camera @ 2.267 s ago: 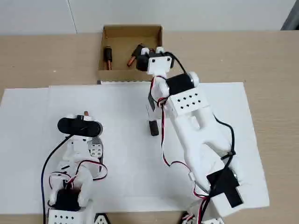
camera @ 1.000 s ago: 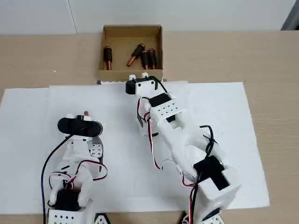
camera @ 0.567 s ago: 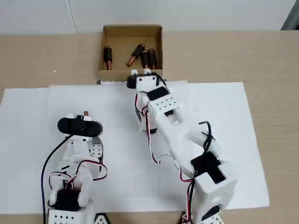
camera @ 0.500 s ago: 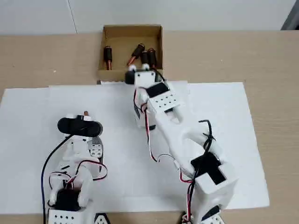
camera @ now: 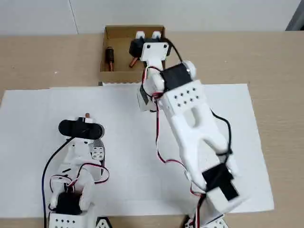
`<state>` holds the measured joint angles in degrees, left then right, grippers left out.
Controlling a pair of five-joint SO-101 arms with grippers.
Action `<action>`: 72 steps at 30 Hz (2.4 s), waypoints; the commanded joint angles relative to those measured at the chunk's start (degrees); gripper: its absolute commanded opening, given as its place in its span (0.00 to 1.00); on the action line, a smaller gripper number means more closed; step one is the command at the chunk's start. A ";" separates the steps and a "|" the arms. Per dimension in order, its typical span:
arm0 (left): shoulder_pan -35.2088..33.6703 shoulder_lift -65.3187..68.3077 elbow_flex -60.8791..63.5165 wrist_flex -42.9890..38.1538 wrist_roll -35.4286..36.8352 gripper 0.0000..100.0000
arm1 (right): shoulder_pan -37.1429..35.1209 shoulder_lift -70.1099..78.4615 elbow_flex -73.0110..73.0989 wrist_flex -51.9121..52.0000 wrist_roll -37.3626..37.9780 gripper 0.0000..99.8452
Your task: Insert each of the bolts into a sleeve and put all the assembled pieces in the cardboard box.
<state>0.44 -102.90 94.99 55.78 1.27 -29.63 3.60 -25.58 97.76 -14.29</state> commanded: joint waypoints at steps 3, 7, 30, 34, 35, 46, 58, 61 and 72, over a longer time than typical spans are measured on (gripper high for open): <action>-0.09 -0.53 -0.22 -0.88 0.09 0.01 | 0.92 -13.67 -2.99 0.75 -0.62 0.00; -0.18 -0.53 -0.40 0.26 0.18 0.01 | 1.54 -21.76 0.26 1.10 -0.70 0.00; -6.33 19.78 -42.42 18.64 0.26 0.01 | 18.95 -72.40 60.92 -9.71 -0.79 0.00; -6.07 31.03 -49.36 21.01 0.26 0.01 | 19.12 -76.26 67.69 -11.74 -0.88 0.00; -6.07 33.58 -50.86 22.07 0.26 0.01 | 19.91 -77.14 69.36 -12.09 -0.97 0.00; -6.33 60.48 -61.49 30.33 0.09 0.01 | 28.79 -89.01 84.13 -13.41 -0.70 0.00; -6.07 85.71 -75.91 32.44 -0.44 0.01 | 28.70 -92.97 84.40 -13.32 -0.44 0.00; -6.24 93.89 -81.45 34.90 -3.08 0.01 | 28.70 -93.23 85.89 -13.67 -0.35 0.00; -6.42 112.62 -94.73 38.95 -6.15 0.08 | 28.44 -93.41 85.98 -14.02 1.14 0.00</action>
<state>-5.63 8.40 3.56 94.11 -4.53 -1.49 -89.41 60.84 85.19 -13.85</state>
